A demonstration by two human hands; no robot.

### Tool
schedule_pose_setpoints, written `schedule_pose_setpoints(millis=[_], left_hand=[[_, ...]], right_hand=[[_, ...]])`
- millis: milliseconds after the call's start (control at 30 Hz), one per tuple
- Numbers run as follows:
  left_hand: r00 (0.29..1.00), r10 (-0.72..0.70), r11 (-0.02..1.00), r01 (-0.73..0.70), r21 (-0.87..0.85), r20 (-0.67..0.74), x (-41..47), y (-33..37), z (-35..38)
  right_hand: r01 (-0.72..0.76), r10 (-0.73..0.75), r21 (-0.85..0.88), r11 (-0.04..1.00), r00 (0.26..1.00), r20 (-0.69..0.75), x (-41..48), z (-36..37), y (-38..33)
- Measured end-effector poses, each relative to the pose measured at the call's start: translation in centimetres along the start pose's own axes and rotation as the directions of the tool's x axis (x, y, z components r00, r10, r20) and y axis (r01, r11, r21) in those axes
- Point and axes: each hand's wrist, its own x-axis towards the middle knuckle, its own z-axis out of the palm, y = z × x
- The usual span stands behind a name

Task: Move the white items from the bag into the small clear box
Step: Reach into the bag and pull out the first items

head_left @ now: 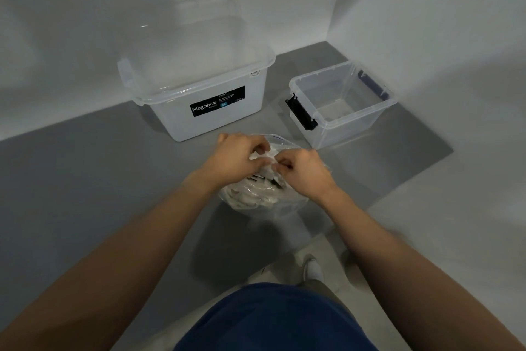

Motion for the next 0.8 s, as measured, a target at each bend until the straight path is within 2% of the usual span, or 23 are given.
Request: schedule_pose_setpoints(millis=[167,267,433,533,633,800], left_hand=[[0.996,-0.044,0.946,0.067,-0.318,0.079,-0.7,-0.5,-0.6],[0.995,-0.064,0.939,0.088,-0.333,0.083,-0.9,-0.4,-0.5],[0.992,-0.058,0.954,0.088,-0.286,0.111,-0.7,-1.0,-0.5],[0.994,-0.051,0.954,0.078,-0.289,0.098,-0.8,-1.1,-0.8],[0.996,-0.067,0.939,0.085,-0.333,0.065,-1.1,-0.9,-1.3],[0.991,-0.134,0.904,0.12,-0.41,-0.006,-1.8,-0.6,-2.5]], right_hand=[[-0.044,0.036,0.28,0.959,0.999,0.032,-0.3,-1.3,0.2],[-0.061,0.045,0.375,0.925,0.998,0.052,-0.4,-1.5,-0.1],[0.027,-0.018,0.379,0.925,0.999,-0.026,-0.3,-2.3,-0.8],[0.06,-0.061,0.369,0.927,0.998,-0.01,-0.1,-3.1,-1.4],[0.08,-0.07,0.309,0.948,0.997,-0.042,0.2,-3.7,-1.7],[0.078,-0.036,0.361,0.929,0.992,-0.123,0.7,-5.5,-1.8]])
